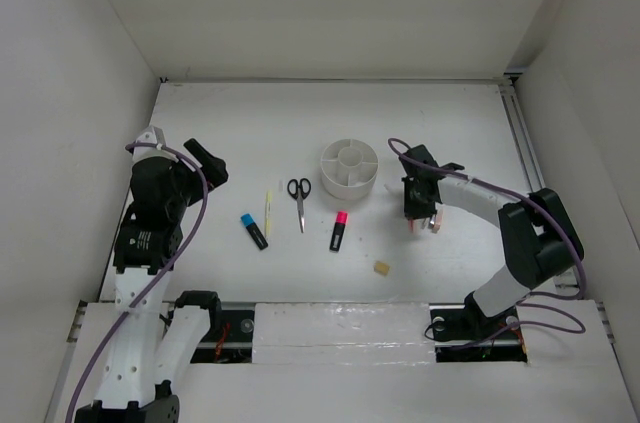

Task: Sort the stationery into containers
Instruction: Pick up the pen from the center of the board, then close the pen cap on the pen.

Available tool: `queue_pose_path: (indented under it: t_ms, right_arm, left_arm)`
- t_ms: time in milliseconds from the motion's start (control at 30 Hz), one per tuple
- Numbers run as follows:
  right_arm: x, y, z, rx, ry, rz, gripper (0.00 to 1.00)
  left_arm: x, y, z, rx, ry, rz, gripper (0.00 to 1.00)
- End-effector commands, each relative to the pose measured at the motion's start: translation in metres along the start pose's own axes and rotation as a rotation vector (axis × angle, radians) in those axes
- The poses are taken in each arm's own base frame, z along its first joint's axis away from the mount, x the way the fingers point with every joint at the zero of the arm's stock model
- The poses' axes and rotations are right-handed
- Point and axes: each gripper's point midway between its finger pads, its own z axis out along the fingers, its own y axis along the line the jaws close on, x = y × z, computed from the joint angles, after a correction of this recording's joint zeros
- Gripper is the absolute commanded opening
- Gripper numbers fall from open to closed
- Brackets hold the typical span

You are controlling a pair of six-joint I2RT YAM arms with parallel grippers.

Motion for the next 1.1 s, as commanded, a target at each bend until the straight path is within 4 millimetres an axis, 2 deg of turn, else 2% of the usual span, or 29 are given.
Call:
queue_pose_path:
  t_ms: [0,33,67,100,233,333,367,433,500,600,633,700,833,867,933,967,1067]
  right_arm:
    - [0.010,-0.001,0.002,0.022,0.043,0.013,0.13]
    - [0.010,-0.001,0.002,0.022,0.043,0.013,0.13]
    - [0.012,-0.002,0.002,0.026,0.051,0.012,0.04]
    - [0.012,-0.002,0.002,0.026,0.051,0.012,0.00]
    - [0.011,0.001,0.000,0.009,0.040,0.024,0.00]
    - [0.004,0.004,-0.011,-0.009,-0.029,0.049,0.00]
    - [-0.006,0.008,-0.025,-0.030,-0.086,0.060,0.00]
    - [-0.012,0.008,-0.041,-0.023,-0.146,0.092,0.00]
    - [-0.026,0.018,-0.068,-0.065,-0.226,0.105,0.00]
    - [-0.035,0.020,-0.099,-0.076,-0.299,0.101,0.00]
    - [-0.034,0.022,-0.105,-0.083,-0.302,0.094,0.00]
    - [-0.038,0.025,-0.118,-0.102,-0.336,0.091,0.00]
    - [-0.038,0.036,-0.150,-0.168,-0.399,0.058,0.00]
    - [-0.037,0.037,-0.154,-0.182,-0.410,0.054,0.00]
    - [-0.034,0.044,-0.165,-0.223,-0.427,0.039,0.00]
    - [-0.034,0.044,-0.175,-0.249,-0.452,0.041,0.00]
    - [-0.033,0.052,-0.194,-0.317,-0.492,0.033,0.00]
  left_arm:
    - [-0.007,-0.006,-0.002,0.032,-0.028,0.000,1.00]
    - [-0.007,-0.006,-0.002,0.032,-0.028,0.000,1.00]
    - [-0.007,-0.006,-0.002,0.032,-0.028,0.000,1.00]
    - [-0.007,-0.006,-0.002,0.032,-0.028,0.000,1.00]
    - [-0.007,-0.006,-0.002,0.032,-0.028,0.000,1.00]
    - [-0.006,-0.008,-0.002,0.040,-0.023,0.000,1.00]
    - [-0.002,-0.008,0.001,0.044,-0.001,0.010,1.00]
    - [0.003,-0.013,0.008,0.059,0.042,0.024,1.00]
    - [0.005,-0.016,0.013,0.067,0.070,0.037,1.00]
    - [0.012,-0.020,0.033,0.055,0.168,0.050,1.00]
    - [0.021,-0.019,0.049,0.038,0.229,0.064,1.00]
    - [0.027,-0.016,0.064,0.011,0.274,0.063,1.00]
    - [0.038,-0.055,0.082,-0.071,0.276,0.147,1.00]
    - [0.036,-0.066,0.095,-0.102,0.274,0.172,1.00]
    - [0.045,-0.065,0.107,-0.139,0.320,0.177,1.00]
    - [0.057,-0.070,0.120,-0.138,0.353,0.189,1.00]
    - [0.077,-0.070,0.136,-0.176,0.399,0.191,1.00]
